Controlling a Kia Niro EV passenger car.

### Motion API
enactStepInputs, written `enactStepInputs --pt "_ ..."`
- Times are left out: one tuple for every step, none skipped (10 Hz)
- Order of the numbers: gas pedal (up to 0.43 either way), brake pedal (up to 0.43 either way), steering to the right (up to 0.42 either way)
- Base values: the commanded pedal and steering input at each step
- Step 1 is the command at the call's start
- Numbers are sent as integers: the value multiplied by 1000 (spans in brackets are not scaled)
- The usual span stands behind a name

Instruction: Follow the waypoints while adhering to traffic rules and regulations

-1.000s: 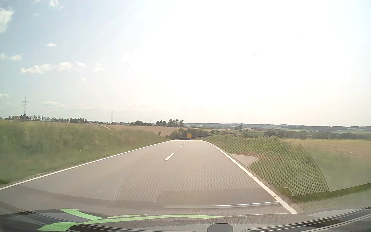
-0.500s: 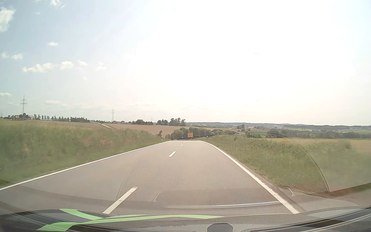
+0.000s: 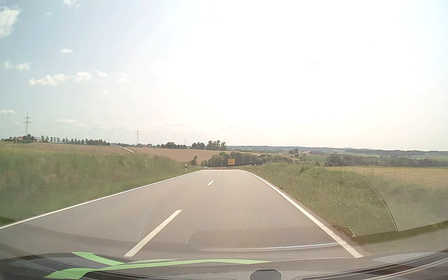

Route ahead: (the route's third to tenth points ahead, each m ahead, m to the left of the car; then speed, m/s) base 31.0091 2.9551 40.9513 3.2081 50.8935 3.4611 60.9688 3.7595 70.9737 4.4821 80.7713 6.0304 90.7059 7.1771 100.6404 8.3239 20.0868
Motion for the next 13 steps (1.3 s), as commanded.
enactStepInputs --pt "0 0 -5" --pt "0 0 -5" --pt "0 0 -6" --pt "0 0 -6" --pt "0 0 -6" --pt "0 0 -6" --pt "0 0 -6" --pt "0 0 -6" --pt "0 0 -7" --pt "0 0 -7" --pt "0 0 -8" --pt "0 0 -8" --pt "0 0 -8"
